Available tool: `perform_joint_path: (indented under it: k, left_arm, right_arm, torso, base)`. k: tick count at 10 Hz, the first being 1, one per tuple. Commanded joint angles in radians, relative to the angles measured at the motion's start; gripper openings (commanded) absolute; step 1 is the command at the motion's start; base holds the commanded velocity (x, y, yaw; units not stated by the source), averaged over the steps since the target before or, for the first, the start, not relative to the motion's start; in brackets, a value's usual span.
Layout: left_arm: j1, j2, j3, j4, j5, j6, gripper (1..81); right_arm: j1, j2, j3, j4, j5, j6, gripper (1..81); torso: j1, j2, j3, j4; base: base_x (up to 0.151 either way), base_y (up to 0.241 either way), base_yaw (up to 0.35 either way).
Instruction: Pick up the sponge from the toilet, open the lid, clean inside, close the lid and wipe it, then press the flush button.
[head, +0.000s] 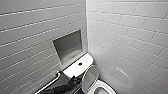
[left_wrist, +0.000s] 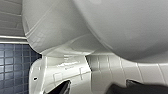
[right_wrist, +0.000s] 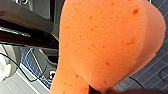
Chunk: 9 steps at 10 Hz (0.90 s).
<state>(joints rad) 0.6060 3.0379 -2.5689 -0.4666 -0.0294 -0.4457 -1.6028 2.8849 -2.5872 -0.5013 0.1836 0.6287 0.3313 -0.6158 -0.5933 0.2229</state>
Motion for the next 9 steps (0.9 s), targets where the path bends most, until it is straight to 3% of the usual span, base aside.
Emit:
perform_joint_path:
  k: [1,5,9]
  left_arm:
    - [-0.094,-0.006,0.149,0.069,0.069,0.015,81.1]
    - [0.002,-0.143,0.453,0.268,0.072,0.016,81.1]
    - [0.123,-0.284,0.564,0.422,0.082,0.016,81.1]
  right_arm:
    - [-0.001,-0.003,0.001,-0.005,-0.052,0.000,1.0]
    - [0.032,-0.005,-0.010,-0.009,-0.055,0.002,1.0]
    - [0.054,0.006,-0.017,-0.005,-0.072,0.000,1.0]
  torso:
    - [0.000,0.000,0.000,0.000]
    - [0.000,0.000,0.000,0.000]
    - [0.000,0.000,0.000,0.000]
  base:
    - [0.000,0.000,0.000]
    - [0.000,0.000,0.000]
    - [0.000,0.000,0.000]
